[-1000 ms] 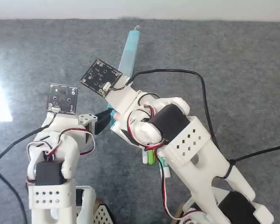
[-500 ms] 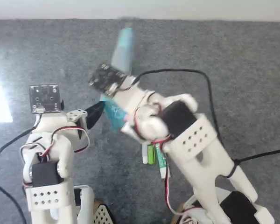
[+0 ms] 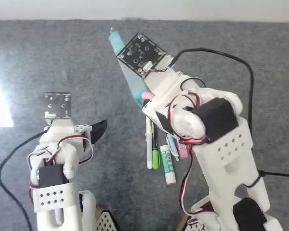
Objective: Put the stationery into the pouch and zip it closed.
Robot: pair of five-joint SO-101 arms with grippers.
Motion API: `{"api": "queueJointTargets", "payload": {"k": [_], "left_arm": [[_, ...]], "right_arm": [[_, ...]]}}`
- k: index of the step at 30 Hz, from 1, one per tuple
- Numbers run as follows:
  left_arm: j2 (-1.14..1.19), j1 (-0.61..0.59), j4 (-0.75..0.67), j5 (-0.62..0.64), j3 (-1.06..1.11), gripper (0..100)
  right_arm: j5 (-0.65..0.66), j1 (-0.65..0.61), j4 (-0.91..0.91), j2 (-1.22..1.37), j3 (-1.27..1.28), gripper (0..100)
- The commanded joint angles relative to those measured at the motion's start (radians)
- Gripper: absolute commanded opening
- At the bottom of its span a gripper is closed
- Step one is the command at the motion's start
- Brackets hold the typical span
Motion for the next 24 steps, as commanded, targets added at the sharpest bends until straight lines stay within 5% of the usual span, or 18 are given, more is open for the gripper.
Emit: {"api": "queueJointTargets", "payload": {"k": [1,11,18,24], "left_arm": [[-0.015,-0.011,-0.018,-0.006,-0.024,39],[-0.008,-0.009,0.120,0.192,-0.337,39],[-0.011,-0.008,0.163,0.048,-0.216,39],[-0.006,-0.008,0.140,-0.058,-0.119,39]], "right_arm": [[0.011,-0.024,0.062,0.030,-0.044,0.6],[-0.035,-0.148,-0.205,0.058,0.440,0.7],[-0.141,-0.116,-0.398,0.042,0.677,0.7],[-0.158,-0.062,-0.426,-0.059,0.612,0.6]]}}
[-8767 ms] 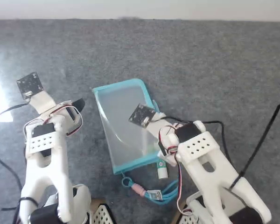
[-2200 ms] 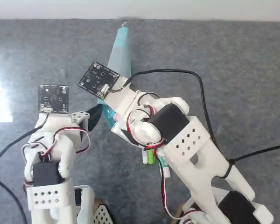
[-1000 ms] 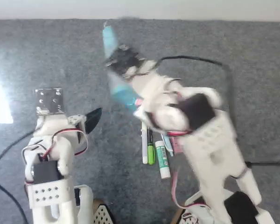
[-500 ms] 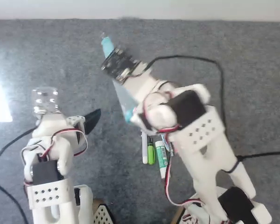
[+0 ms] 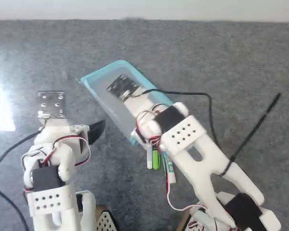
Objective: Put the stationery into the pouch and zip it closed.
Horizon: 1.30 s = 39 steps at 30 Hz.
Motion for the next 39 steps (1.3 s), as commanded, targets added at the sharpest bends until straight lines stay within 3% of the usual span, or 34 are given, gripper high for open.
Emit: {"api": "queueJointTargets", "payload": {"k": [1,9,19,39], "left_arm": [[-0.006,0.003,-0.017,-0.041,0.007,39],[-0.008,0.008,-0.009,-0.035,-0.097,39],[-0.005,0.212,0.002,-0.023,-0.148,39],[-0.002,0.241,-0.087,-0.005,-0.102,39]], "right_arm": [[-0.011,0.004,0.008,-0.097,-0.133,0.6],[0.046,-0.031,0.191,-0.047,-0.417,0.6],[0.035,-0.033,0.182,-0.041,-0.425,0.6],[0.040,-0.114,0.255,-0.154,-0.427,0.6]]}}
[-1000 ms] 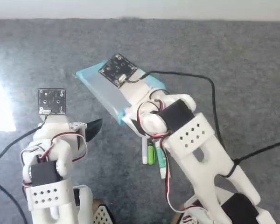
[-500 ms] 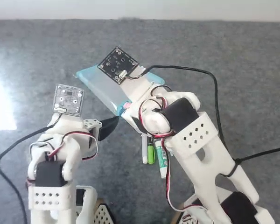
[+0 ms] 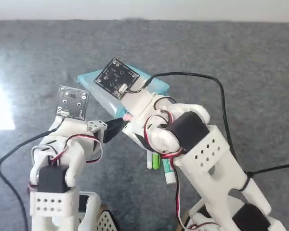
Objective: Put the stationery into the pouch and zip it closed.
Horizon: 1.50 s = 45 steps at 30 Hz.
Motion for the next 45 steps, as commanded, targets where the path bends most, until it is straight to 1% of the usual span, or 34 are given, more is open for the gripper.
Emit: {"api": "queueJointTargets", "payload": {"k": [1,9,14,20,29,37,40,43,45], "left_arm": [[-0.002,0.000,-0.038,0.014,-0.002,39],[-0.002,-0.002,-0.069,0.011,0.054,39],[-0.003,-0.002,-0.069,0.009,0.053,33],[-0.005,-0.002,-0.069,-0.015,0.059,32],[-0.005,-0.002,-0.089,-0.014,0.059,20],[-0.005,-0.002,-0.103,-0.011,0.059,10],[-0.005,-0.017,-0.103,-0.009,0.061,7],[-0.005,-0.052,-0.112,-0.006,0.062,4],[-0.005,-0.060,-0.121,0.015,0.070,2]], "right_arm": [[0.011,-0.012,0.015,-0.053,-0.060,0.6],[0.015,-0.010,0.030,-0.061,-0.060,0.6],[0.025,-0.010,0.030,-0.061,-0.060,0.6],[0.041,0.004,0.041,-0.061,-0.060,0.6],[0.057,0.088,0.039,-0.058,-0.060,0.6],[0.074,0.116,0.071,-0.059,-0.052,0.6],[0.106,0.186,0.081,-0.048,-0.049,0.7],[0.137,0.283,0.045,-0.058,0.011,0.7],[0.157,0.321,0.012,-0.053,0.061,0.7]]}}
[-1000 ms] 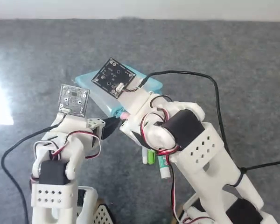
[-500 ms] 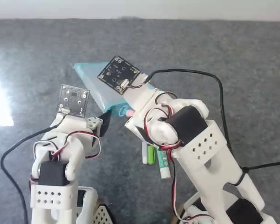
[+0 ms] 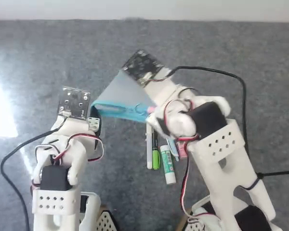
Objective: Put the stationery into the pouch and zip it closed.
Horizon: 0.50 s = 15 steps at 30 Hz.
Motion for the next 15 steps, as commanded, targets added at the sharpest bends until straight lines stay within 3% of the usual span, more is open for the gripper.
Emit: {"api": "queueJointTargets", "payload": {"k": [1,15], "left_arm": [[-0.005,-0.038,-0.041,0.021,0.008,1],[-0.005,-0.061,-0.038,0.034,0.030,1]], "right_arm": [[0.041,0.088,-0.054,-0.039,0.054,0.7],[0.078,0.157,-0.111,-0.039,0.150,0.7]]}}
